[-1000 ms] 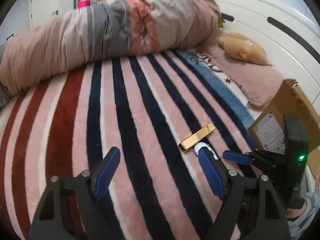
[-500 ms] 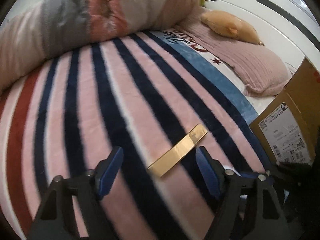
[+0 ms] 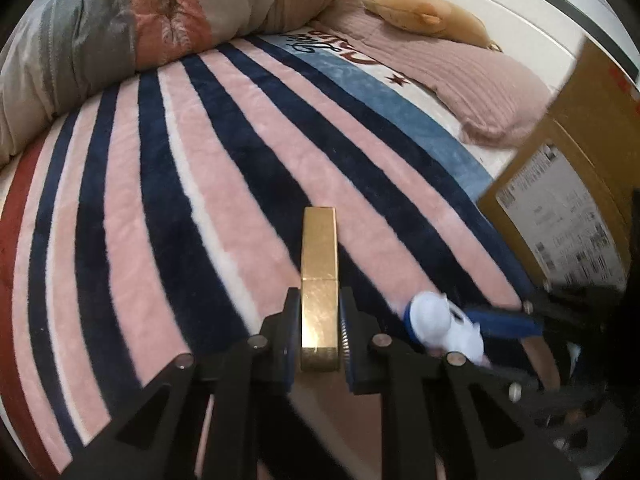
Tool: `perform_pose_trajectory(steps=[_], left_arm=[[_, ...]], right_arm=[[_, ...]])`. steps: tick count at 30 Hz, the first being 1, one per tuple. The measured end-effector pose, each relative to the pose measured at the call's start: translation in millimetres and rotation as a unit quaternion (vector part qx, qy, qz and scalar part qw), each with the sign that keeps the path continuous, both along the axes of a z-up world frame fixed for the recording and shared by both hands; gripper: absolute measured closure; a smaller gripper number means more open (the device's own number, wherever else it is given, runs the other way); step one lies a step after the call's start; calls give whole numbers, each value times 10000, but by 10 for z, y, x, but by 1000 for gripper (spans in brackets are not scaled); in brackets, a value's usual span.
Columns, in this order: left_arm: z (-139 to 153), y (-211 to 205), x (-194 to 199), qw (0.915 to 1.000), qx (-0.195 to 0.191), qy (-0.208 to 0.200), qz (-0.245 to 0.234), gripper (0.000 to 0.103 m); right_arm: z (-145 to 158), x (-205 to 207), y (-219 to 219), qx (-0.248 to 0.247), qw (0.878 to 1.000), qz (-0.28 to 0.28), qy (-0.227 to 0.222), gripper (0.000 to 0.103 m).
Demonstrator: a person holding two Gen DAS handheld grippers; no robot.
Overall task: Organize rigid objects
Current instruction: 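Grasp the gold bar with the left gripper while the right grasps the white lens case, then drop the lens case into the box with the right gripper while the left carries the gold bar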
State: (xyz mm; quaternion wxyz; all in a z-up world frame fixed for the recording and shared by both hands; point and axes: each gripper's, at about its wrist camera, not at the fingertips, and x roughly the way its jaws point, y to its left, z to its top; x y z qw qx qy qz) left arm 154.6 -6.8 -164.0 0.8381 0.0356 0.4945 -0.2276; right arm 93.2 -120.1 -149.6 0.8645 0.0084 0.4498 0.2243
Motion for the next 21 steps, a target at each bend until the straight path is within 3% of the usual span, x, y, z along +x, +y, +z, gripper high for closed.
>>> perform_pose_trajectory(steps=[9, 21], left_arm=[[-29, -44, 66, 9993, -103, -65, 348, 88], [396, 257, -484, 9970, -192, -346, 673, 88]], right_arm=[[2, 14, 40, -82, 10000, 16, -37, 74], [284, -223, 138, -114, 9988, 221, -421, 75]])
